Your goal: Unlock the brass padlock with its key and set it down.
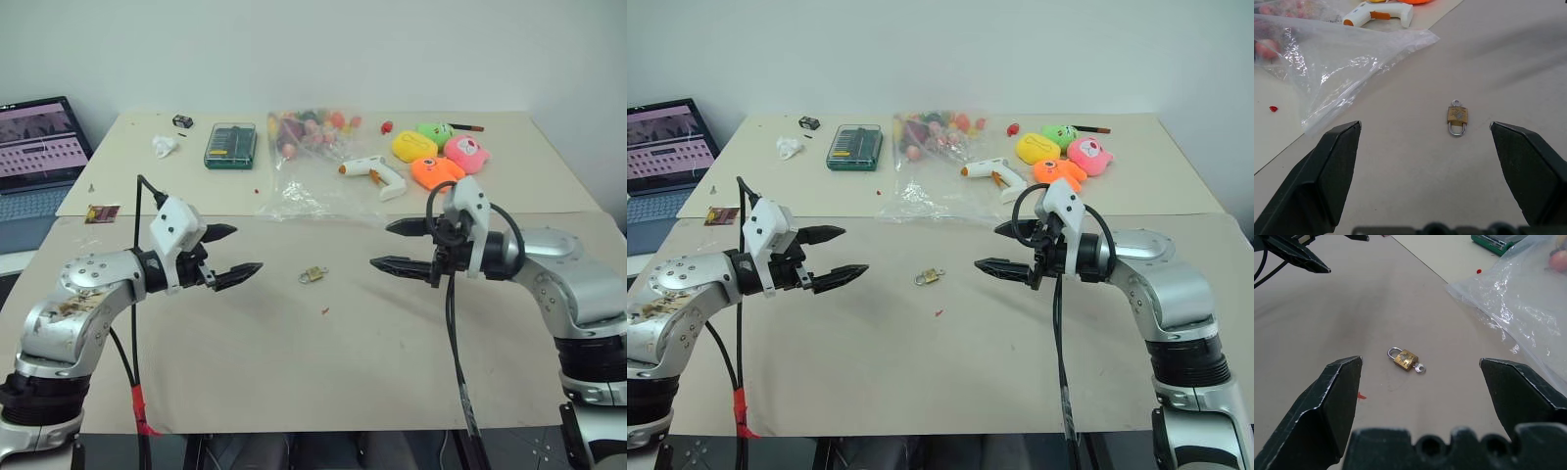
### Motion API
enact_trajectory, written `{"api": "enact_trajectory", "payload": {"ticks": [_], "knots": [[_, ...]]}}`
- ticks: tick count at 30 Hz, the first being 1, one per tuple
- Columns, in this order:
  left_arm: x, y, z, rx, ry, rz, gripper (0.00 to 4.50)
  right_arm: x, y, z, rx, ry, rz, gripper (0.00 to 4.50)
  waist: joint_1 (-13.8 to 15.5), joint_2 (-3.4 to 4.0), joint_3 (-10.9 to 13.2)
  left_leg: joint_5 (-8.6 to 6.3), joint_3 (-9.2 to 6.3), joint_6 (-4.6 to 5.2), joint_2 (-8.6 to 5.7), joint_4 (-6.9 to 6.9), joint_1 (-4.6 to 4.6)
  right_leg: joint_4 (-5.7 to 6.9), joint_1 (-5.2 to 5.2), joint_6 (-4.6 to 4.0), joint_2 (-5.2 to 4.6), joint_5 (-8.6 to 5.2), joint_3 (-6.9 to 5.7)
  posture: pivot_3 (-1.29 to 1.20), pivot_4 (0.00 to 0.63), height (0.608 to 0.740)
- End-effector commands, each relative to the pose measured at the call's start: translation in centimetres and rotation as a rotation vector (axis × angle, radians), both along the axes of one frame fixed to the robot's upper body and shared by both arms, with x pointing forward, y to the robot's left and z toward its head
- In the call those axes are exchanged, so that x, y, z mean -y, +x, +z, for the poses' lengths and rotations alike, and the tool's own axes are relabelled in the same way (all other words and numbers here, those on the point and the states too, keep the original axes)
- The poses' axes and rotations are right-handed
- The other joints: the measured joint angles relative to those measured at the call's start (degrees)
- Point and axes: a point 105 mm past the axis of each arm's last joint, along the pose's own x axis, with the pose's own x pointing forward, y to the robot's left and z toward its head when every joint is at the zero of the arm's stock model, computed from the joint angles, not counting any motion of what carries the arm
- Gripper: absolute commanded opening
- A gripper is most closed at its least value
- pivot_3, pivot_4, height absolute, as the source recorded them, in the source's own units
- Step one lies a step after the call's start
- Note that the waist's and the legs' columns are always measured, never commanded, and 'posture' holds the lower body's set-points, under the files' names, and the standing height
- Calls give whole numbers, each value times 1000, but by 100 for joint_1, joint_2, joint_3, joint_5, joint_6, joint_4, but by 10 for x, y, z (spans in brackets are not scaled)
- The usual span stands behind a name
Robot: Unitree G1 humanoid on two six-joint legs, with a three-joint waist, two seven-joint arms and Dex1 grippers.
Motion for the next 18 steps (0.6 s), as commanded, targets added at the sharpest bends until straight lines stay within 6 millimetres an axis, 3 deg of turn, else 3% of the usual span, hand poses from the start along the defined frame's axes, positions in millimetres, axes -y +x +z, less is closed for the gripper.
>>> {"api": "enact_trajectory", "payload": {"ticks": [1, 3, 5, 14, 18], "knots": [[12, 6, -3, 6, 30, -54, 4488, 1, -4, 12, 48, -7, 9, 4500, 0, 0, 0, 0, 0, 0, 0, 0, 0, 0, 0, 0, 0, 0, 0, 0, 150, 740], [41, 18, -20, 13, 76, -152, 4488, 3, -2, 12, 63, -23, -10, 4500, 74, 4, -2, 0, 2, 0, -1, 1, 5, 1, 4, 0, -1, 0, 1, 0, 150, 740], [56, 25, -23, 27, 69, -204, 4488, 3, -2, 13, 68, -21, -17, 4500, 116, 0, -3, 0, 4, 0, -4, 3, 8, -3, 17, 0, -3, 1, -2, 0, 150, 740], [90, 23, -44, 12, 94, -311, 4488, 3, -6, 7, 72, -25, -46, 4500, -5, -3, -1, -8, 20, 13, 3, 6, 0, -3, -4, -5, -1, 7, 9, 0, 150, 740], [83, 33, -53, -19, 87, -164, 4488, 6, -6, 4, 72, -20, -78, 4500, -1, -4, -1, -9, 27, 15, 4, 8, 2, -4, -3, -4, 1, 7, 17, 0, 150, 740]]}}
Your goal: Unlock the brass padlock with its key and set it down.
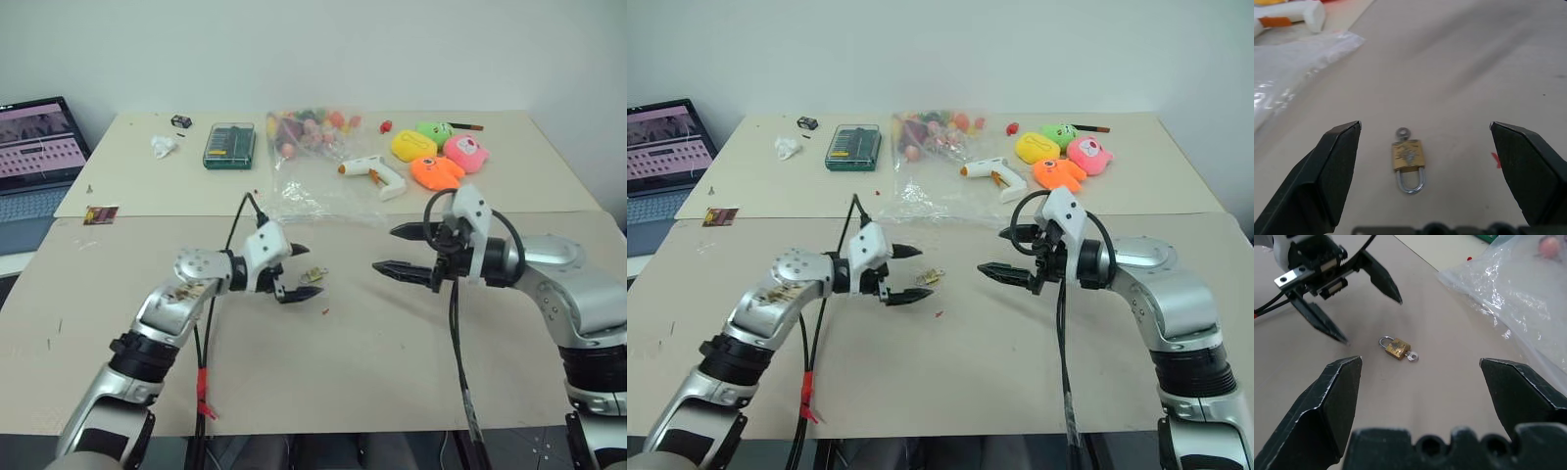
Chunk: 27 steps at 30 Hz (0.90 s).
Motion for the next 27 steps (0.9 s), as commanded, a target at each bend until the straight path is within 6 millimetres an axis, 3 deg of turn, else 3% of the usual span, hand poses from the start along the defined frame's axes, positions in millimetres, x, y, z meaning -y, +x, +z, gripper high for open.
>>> {"api": "enact_trajectory", "payload": {"ticks": [1, 7, 11, 27], "knots": [[-6, 8, 4, 20, -10, 122, 4488, 4, -3, 8, 42, 10, -24, 4500, 12, 0, 0, 0, 0, 0, 0, 0, 1, 2, 0, 0, 0, 0, 0, 0, 150, 740], [-8, -1, -9, 16, 3, 210, 4488, 11, -3, 3, 29, 0, -49, 4500, 17, 0, 0, 0, 10, 0, 1, -2, 9, 4, 1, 1, 2, 0, 13, 0, 150, 740], [2, -4, -11, 22, -29, 243, 4488, 17, -1, 5, 33, -8, -67, 4500, 57, 0, 0, 0, 13, 0, 0, -1, 9, 3, 2, 1, 2, 0, 15, 0, 150, 740], [14, 19, -34, 12, -18, 265, 4488, 24, -4, 10, 45, -34, -95, 4500, 65, -1, -1, -3, 29, 5, 2, -1, 15, 3, 3, 4, 3, 1, 27, 0, 150, 740]]}}
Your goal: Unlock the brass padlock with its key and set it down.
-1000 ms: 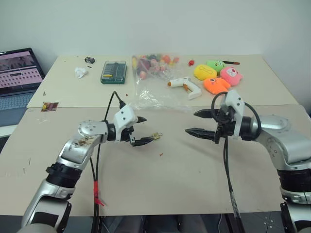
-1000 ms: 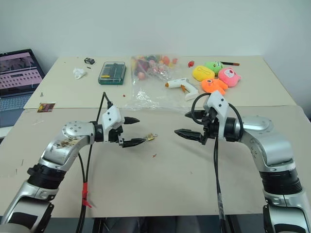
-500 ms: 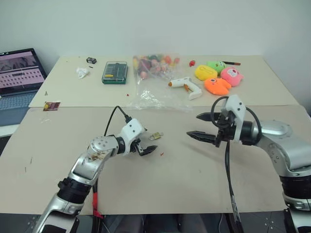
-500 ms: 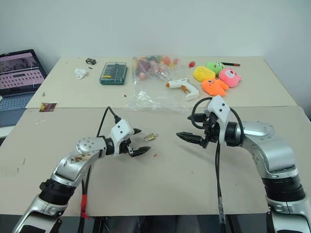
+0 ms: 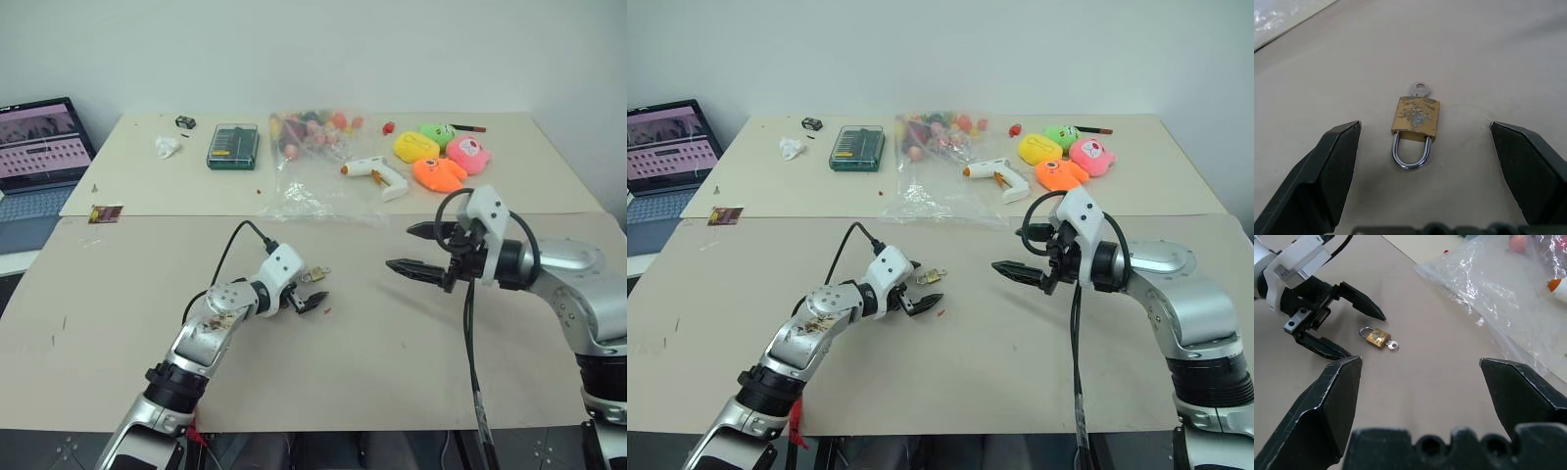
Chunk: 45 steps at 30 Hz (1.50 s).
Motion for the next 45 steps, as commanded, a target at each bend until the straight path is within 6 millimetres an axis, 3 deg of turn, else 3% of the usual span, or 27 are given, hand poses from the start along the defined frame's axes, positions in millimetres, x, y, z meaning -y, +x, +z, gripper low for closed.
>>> {"api": "enact_trajectory", "payload": {"ticks": [1, 4, 5, 6, 14, 21, 26, 31, 34, 38, 45], "knots": [[5, 8, 5, 19, -5, -48, 4488, 3, -4, 15, 48, -7, -5, 4500, -1, 0, 0, 0, 3, 0, 0, 1, 0, 0, 0, 1, 0, 0, 2, 0, 150, 740], [7, 11, 1, 6, -1, -75, 4488, 5, -5, 16, 48, -15, -10, 4500, -2, 0, -1, -1, 8, 1, 0, 2, 2, 0, 0, 2, 0, 1, 6, 0, 150, 740], [7, 13, 0, 3, 2, -79, 3969, 6, -5, 17, 48, -17, -11, 4500, -2, 0, -1, -1, 9, 2, 0, 1, 2, 0, 0, 2, 0, 1, 6, 0, 150, 740], [7, 15, -2, -1, 6, -84, 3797, 6, -5, 17, 48, -20, -13, 4500, 0, 0, -1, -2, 10, 3, 0, 1, 3, 0, 0, 3, 0, 1, 7, 0, 150, 740], [-3, 21, -7, -13, 49, -132, 863, 9, -7, 16, 39, -36, -19, 4500, -15, -2, -3, -3, 23, 6, 4, 4, 8, 0, 3, 6, 2, 4, 18, 0, 150, 740], [-17, 27, 20, 176, 110, -180, 865, 9, -16, 0, -96, -25, 6, 4500, -21, -2, -3, -5, 34, 9, 13, 4, 10, 0, 0, 6, 10, 4, 27, 0, 150, 740], [-22, 19, 75, 698, 206, -264, 865, 0, -19, 0, -181, 99, 35, 4500, -5, -3, -2, -8, 39, 12, 12, 4, 4, -5, -5, 8, 7, 7, 32, 0, 150, 740], [-16, -15, 104, 1146, 330, -432, 865, -25, -27, 6, -300, 294, 125, 4500, -2, -4, -2, -8, 43, 12, 16, 1, 4, -11, -6, 6, 6, 10, 35, 0, 150, 740], [-8, -38, 109, 1290, 302, -490, 865, -29, -26, 9, -343, 373, 125, 4500, 26, -4, -2, -12, 44, 19, 13, 2, 4, -11, -4, 10, 4, 13, 37, 0, 150, 740], [3, -66, 108, 1356, 221, -508, 865, -35, -23, 13, -360, 439, 120, 4500, 8, -3, -2, -17, 49, 29, 6, 4, 3, -10, -5, 19, 2, 18, 43, 0, 150, 740], [7, -80, 98, 1353, 199, -500, 865, -50, -29, 18, -355, 475, 158, 4500, -5, -1, -3, -16, 52, 28, 7, 4, 7, -6, -5, 20, 6, 18, 42, 0, 150, 740]]}}
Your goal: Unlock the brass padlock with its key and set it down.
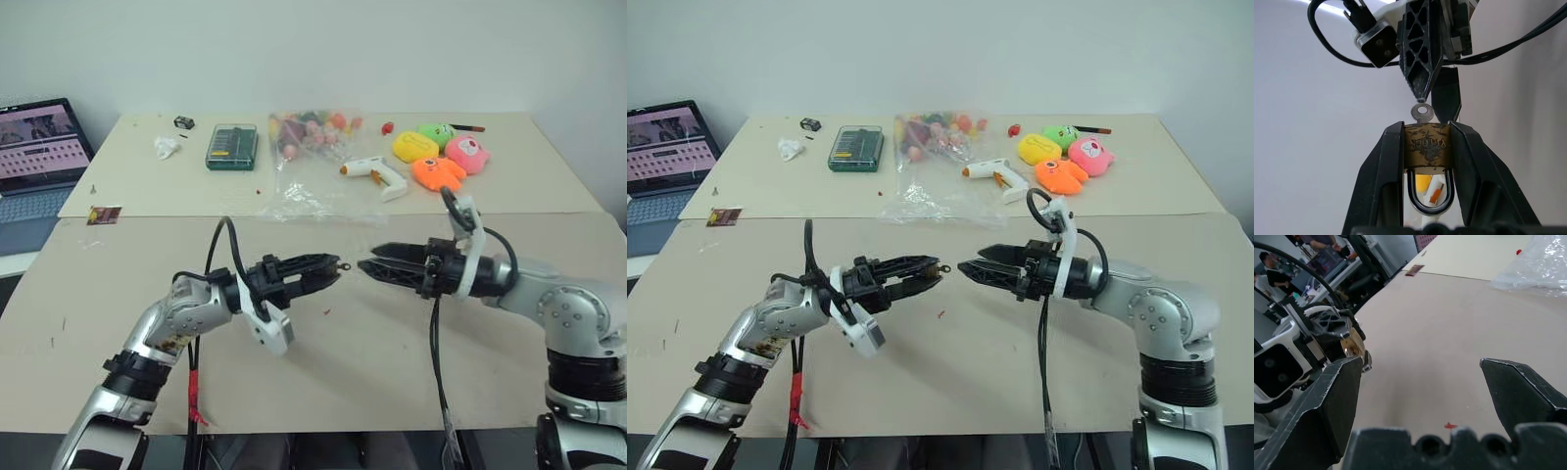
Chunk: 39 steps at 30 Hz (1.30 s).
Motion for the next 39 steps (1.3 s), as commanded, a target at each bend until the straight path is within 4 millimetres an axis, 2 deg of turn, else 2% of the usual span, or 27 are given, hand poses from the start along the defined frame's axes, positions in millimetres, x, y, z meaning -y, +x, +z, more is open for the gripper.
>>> {"api": "enact_trajectory", "payload": {"ticks": [1, 11, 16, 20, 26, 30, 39], "knots": [[0, -7, 9, 31, -49, -8, 865, -4, -6, 15, 57, 15, 23, 4500, -5, 0, 0, 0, 1, 0, 0, 0, 1, 0, 0, 0, 0, 0, 1, 0, 150, 740], [3, -9, 9, 23, -67, -5, 865, -13, -34, 16, 37, 14, 160, 4500, -4, 0, 0, -1, 4, 2, 0, 0, 1, -1, 0, 0, 1, 0, 0, 0, 150, 740], [9, -9, 11, 23, -71, -12, 865, -16, -35, 16, 32, 17, 168, 4500, -5, 0, 0, -1, 7, 2, 0, 1, 2, -1, 2, 1, 0, 0, 1, 0, 150, 740], [14, -8, 13, 25, -75, -12, 865, -17, -33, 15, 23, 16, 163, 3483, -1, 0, 0, -1, 8, 2, 1, 0, 2, 0, 1, 1, 1, 0, 1, 0, 150, 740], [15, -9, 13, 24, -77, -10, 865, -16, -32, 15, 24, 15, 165, 1327, -4, 0, 0, -1, 8, 2, 1, 0, 2, -1, 1, 1, 1, 0, 1, 0, 150, 740], [14, -10, 12, 20, -78, -7, 865, -15, -30, 17, 31, 13, 156, 91, -3, 0, 0, -1, 8, 2, 1, 0, 2, -1, 1, 1, 1, 0, 1, 0, 150, 740], [16, -8, 14, 13, -73, -15, 865, -11, -28, 22, 49, 15, 144, 28, -2, 0, 0, -1, 9, 2, 1, 0, 2, -1, 1, 1, 1, 0, 1, 0, 150, 740]]}}
